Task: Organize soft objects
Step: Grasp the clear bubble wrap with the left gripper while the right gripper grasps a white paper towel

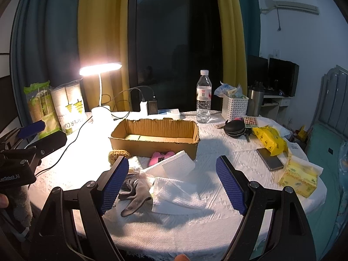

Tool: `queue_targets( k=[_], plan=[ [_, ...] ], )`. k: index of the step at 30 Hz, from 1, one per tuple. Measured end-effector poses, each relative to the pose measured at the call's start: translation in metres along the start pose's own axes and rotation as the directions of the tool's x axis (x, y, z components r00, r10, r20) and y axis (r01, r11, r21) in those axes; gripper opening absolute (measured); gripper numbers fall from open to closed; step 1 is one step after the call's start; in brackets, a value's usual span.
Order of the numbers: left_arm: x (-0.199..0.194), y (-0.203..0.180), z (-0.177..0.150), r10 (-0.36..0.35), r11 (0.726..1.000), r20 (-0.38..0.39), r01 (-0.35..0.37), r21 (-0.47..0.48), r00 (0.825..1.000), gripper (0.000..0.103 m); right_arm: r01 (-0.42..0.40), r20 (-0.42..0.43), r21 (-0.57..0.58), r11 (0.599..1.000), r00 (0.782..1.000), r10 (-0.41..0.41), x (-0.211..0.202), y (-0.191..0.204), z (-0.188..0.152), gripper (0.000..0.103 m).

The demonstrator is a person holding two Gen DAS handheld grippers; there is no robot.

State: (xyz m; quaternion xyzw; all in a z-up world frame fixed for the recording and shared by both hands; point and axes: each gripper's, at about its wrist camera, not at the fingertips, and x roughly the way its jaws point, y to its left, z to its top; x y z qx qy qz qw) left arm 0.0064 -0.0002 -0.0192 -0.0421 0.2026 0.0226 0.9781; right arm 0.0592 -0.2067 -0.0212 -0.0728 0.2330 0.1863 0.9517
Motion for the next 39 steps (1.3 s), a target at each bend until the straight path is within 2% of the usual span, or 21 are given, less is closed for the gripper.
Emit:
queue_targets(
  k=[7, 13, 17, 22, 26, 28, 29, 31, 35, 36, 39],
  plan=[
    [0.031, 0.000, -0.019, 0.007, 1.000, -0.099, -0.007, 0.004, 0.995, 0.102, 0.013, -0.078, 0.025, 1.000, 0.997, -0.011, 0.029, -0.015, -0.015, 0.085],
    [0.062, -0.002, -0.042, 0.005, 1.000, -0.197, -0.003, 0.013, 0.980, 0.102, 0.025, -0.153, 0.043, 0.999, 0.988, -0.018, 0.058, -0.029, -0.035, 0.085],
    [0.080, -0.003, -0.061, 0.002, 1.000, -0.271, 0.002, 0.014, 0.963, 0.102, 0.021, -0.200, 0.062, 0.998, 0.980, -0.009, 0.075, -0.036, -0.050, 0.085],
    [0.100, -0.009, -0.085, -0.026, 1.000, -0.361, 0.030, 0.004, 0.932, 0.102, 0.000, -0.251, 0.073, 0.997, 0.968, 0.019, 0.097, -0.041, -0.065, 0.085],
    [0.111, -0.012, -0.095, -0.041, 0.999, -0.405, 0.045, 0.000, 0.913, 0.101, -0.031, -0.268, 0.088, 0.996, 0.962, 0.053, 0.109, -0.043, -0.070, 0.085],
    [0.116, -0.013, -0.096, -0.047, 0.999, -0.422, 0.050, -0.003, 0.905, 0.086, -0.056, -0.271, 0.096, 0.994, 0.959, 0.081, 0.116, -0.045, -0.071, 0.085],
    [0.119, -0.013, -0.098, -0.049, 0.999, -0.439, 0.052, -0.004, 0.897, 0.084, -0.065, -0.275, 0.099, 0.993, 0.957, 0.090, 0.119, -0.045, -0.071, 0.085],
    [0.122, -0.010, -0.100, -0.064, 0.998, -0.459, 0.062, -0.019, 0.886, 0.071, -0.087, -0.277, 0.109, 0.990, 0.954, 0.114, 0.126, -0.045, -0.071, 0.085],
    [0.124, -0.011, -0.103, -0.133, 0.991, -0.477, 0.122, -0.055, 0.869, 0.053, -0.108, -0.284, 0.120, 0.987, 0.949, 0.138, 0.140, -0.045, -0.072, 0.084],
    [0.125, -0.014, -0.102, -0.145, 0.989, -0.482, 0.137, -0.052, 0.864, 0.047, -0.117, -0.286, 0.127, 0.985, 0.946, 0.150, 0.144, -0.046, -0.073, 0.082],
    [0.124, -0.020, -0.100, -0.155, 0.987, -0.486, 0.155, -0.041, 0.860, 0.042, -0.177, -0.284, 0.157, 0.972, 0.934, 0.216, 0.151, -0.047, -0.075, 0.063]
  ],
)
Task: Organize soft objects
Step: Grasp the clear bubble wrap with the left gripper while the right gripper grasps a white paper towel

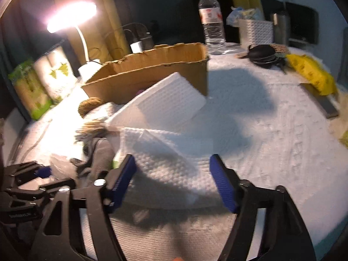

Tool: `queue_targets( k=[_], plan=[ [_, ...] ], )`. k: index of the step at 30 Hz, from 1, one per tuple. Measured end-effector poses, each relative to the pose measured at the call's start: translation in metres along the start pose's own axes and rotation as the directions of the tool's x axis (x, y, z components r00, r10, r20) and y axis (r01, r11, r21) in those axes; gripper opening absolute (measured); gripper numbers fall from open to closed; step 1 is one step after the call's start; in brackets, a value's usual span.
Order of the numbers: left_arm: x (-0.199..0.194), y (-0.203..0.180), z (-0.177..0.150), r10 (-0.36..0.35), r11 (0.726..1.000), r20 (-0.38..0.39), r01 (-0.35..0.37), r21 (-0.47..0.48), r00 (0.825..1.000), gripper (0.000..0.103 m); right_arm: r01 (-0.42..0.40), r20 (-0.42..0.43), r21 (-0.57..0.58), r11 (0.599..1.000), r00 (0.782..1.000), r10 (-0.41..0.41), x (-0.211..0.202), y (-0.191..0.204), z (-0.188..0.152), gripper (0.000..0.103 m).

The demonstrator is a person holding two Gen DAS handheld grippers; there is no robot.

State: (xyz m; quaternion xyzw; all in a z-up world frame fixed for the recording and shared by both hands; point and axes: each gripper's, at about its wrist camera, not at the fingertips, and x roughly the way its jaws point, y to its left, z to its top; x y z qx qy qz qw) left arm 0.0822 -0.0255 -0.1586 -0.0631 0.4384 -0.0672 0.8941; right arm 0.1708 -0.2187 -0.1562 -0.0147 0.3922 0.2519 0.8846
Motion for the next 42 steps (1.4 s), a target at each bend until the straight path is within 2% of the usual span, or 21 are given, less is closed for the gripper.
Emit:
queue_targets(
  k=[2, 3, 5, 6, 18, 28, 33, 36, 39, 42],
  plan=[
    [-0.002, 0.001, 0.002, -0.022, 1.000, 0.002, 0.022, -0.008, 1.000, 0.040, -0.041, -0.012, -0.005, 0.999, 0.999, 0.041, 0.001, 0.001, 0.002, 0.039],
    [-0.004, 0.001, 0.003, -0.029, 1.000, 0.003, 0.029, -0.010, 1.000, 0.039, -0.055, -0.015, -0.017, 0.998, 0.998, 0.055, 0.000, 0.003, 0.003, 0.033],
    [-0.008, 0.002, 0.006, -0.042, 0.999, 0.011, 0.042, -0.010, 0.999, 0.039, -0.065, -0.016, -0.034, 0.997, 0.998, 0.065, -0.002, 0.007, 0.004, 0.008],
    [-0.012, 0.002, 0.008, -0.048, 0.999, 0.021, 0.049, -0.009, 0.999, 0.039, -0.060, -0.015, -0.039, 0.997, 0.998, 0.059, -0.004, 0.009, 0.004, 0.006],
    [-0.056, 0.015, 0.048, -0.038, 0.999, 0.155, 0.040, -0.007, 0.987, 0.039, -0.039, 0.106, -0.069, 0.997, 0.993, 0.046, -0.060, 0.011, 0.038, 0.005],
    [-0.087, 0.029, 0.082, -0.052, 0.998, 0.248, 0.058, -0.015, 0.967, 0.039, -0.033, 0.234, -0.124, 0.992, 0.970, 0.061, -0.095, 0.016, 0.092, 0.005],
    [-0.091, 0.038, 0.088, -0.043, 0.998, 0.254, 0.052, -0.029, 0.966, 0.039, -0.040, 0.281, -0.149, 0.988, 0.956, 0.081, -0.102, 0.017, 0.113, 0.005],
    [-0.091, 0.044, 0.087, -0.012, 0.999, 0.242, 0.020, -0.031, 0.970, 0.039, -0.061, 0.291, -0.158, 0.986, 0.951, 0.105, -0.102, 0.017, 0.122, 0.005],
    [-0.080, 0.054, 0.076, 0.035, 0.998, 0.186, -0.025, -0.056, 0.982, 0.039, -0.112, 0.275, -0.181, 0.977, 0.948, 0.160, -0.095, 0.023, 0.128, 0.005],
    [-0.070, 0.070, 0.059, 0.071, 0.993, 0.146, -0.055, -0.107, 0.987, 0.039, -0.163, 0.229, -0.211, 0.964, 0.950, 0.211, -0.079, 0.035, 0.129, 0.005]
  ],
)
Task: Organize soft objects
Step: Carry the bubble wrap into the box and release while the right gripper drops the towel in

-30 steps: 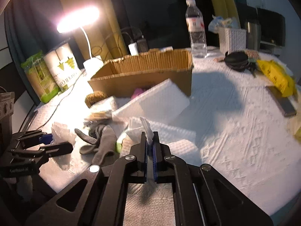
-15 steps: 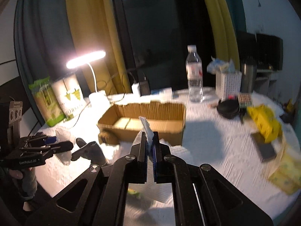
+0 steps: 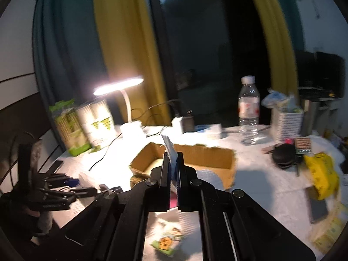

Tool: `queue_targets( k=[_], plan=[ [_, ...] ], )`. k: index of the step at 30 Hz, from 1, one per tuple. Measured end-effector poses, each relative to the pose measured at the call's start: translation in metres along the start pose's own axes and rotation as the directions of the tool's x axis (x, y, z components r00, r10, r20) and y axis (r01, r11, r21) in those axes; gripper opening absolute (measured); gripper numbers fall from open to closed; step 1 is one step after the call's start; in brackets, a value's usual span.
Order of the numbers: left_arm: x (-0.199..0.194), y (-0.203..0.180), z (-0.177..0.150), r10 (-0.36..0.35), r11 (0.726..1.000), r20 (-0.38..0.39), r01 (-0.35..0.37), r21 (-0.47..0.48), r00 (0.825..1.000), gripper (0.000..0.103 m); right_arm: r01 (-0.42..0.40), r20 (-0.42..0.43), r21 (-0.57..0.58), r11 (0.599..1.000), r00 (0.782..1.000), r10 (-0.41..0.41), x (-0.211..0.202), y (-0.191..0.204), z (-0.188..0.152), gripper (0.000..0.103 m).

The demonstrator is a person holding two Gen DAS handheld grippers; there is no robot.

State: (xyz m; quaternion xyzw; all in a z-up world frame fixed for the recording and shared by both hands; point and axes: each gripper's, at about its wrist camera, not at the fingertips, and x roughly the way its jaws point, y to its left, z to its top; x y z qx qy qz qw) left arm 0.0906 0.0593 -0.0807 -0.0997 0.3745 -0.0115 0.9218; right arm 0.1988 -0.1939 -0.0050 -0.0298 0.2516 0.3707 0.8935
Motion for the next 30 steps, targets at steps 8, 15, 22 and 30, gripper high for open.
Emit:
queue_targets(
  k=[8, 15, 22, 30],
  plan=[
    [0.015, 0.042, -0.030, 0.035, 0.996, -0.070, -0.040, -0.077, 0.997, 0.039, -0.194, -0.214, 0.016, 0.981, 0.957, 0.193, 0.098, 0.051, -0.043, 0.005],
    [0.030, 0.077, -0.041, 0.033, 0.998, -0.121, -0.040, -0.056, 0.992, 0.040, -0.215, -0.366, 0.041, 0.976, 0.905, 0.215, 0.162, 0.100, -0.093, 0.005],
    [0.025, 0.120, -0.046, 0.100, 0.990, -0.121, -0.111, -0.087, 0.988, 0.040, -0.164, -0.404, -0.009, 0.986, 0.903, 0.146, 0.177, 0.114, -0.110, 0.005],
    [0.008, 0.114, -0.016, 0.068, 0.993, -0.016, -0.069, -0.092, 0.998, 0.040, -0.118, -0.334, -0.031, 0.993, 0.937, 0.101, 0.145, 0.099, -0.080, 0.005]
  ],
)
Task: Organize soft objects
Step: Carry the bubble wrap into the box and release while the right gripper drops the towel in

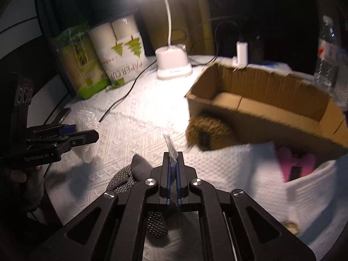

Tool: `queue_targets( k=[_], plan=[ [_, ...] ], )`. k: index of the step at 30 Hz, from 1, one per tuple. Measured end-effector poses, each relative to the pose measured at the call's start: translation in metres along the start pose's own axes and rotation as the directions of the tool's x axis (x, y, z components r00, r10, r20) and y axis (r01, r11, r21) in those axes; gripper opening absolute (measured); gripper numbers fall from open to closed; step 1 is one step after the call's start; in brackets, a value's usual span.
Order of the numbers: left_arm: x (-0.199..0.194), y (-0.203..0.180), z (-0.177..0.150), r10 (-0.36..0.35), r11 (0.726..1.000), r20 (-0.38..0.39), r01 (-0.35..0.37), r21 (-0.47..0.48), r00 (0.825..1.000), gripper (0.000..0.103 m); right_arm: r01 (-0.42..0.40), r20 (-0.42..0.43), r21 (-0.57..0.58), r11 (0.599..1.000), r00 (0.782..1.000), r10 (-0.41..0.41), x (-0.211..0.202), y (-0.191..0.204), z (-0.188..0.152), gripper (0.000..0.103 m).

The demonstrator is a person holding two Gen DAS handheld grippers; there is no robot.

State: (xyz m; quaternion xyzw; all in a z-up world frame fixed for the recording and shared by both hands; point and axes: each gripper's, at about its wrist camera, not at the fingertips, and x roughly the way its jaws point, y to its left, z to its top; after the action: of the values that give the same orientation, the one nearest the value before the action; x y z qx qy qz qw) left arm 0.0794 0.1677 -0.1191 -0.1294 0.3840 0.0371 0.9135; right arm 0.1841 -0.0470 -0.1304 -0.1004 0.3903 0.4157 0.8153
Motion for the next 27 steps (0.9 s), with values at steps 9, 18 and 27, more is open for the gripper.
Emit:
queue_targets(
  k=[9, 18, 27],
  plan=[
    [0.003, -0.057, 0.052, -0.067, 0.995, 0.090, 0.060, 0.076, 0.994, 0.040, 0.111, 0.193, 0.014, 0.994, 0.975, -0.111, -0.082, -0.043, 0.033, 0.005],
    [0.023, -0.109, 0.105, -0.115, 0.983, 0.157, 0.091, 0.157, 0.981, 0.040, 0.221, 0.318, 0.006, 0.975, 0.924, -0.211, -0.126, -0.092, 0.064, 0.005],
    [0.056, -0.122, 0.129, -0.095, 0.981, 0.142, 0.069, 0.183, 0.985, 0.040, 0.231, 0.346, 0.020, 0.973, 0.911, -0.224, -0.117, -0.133, 0.083, 0.005]
  ],
)
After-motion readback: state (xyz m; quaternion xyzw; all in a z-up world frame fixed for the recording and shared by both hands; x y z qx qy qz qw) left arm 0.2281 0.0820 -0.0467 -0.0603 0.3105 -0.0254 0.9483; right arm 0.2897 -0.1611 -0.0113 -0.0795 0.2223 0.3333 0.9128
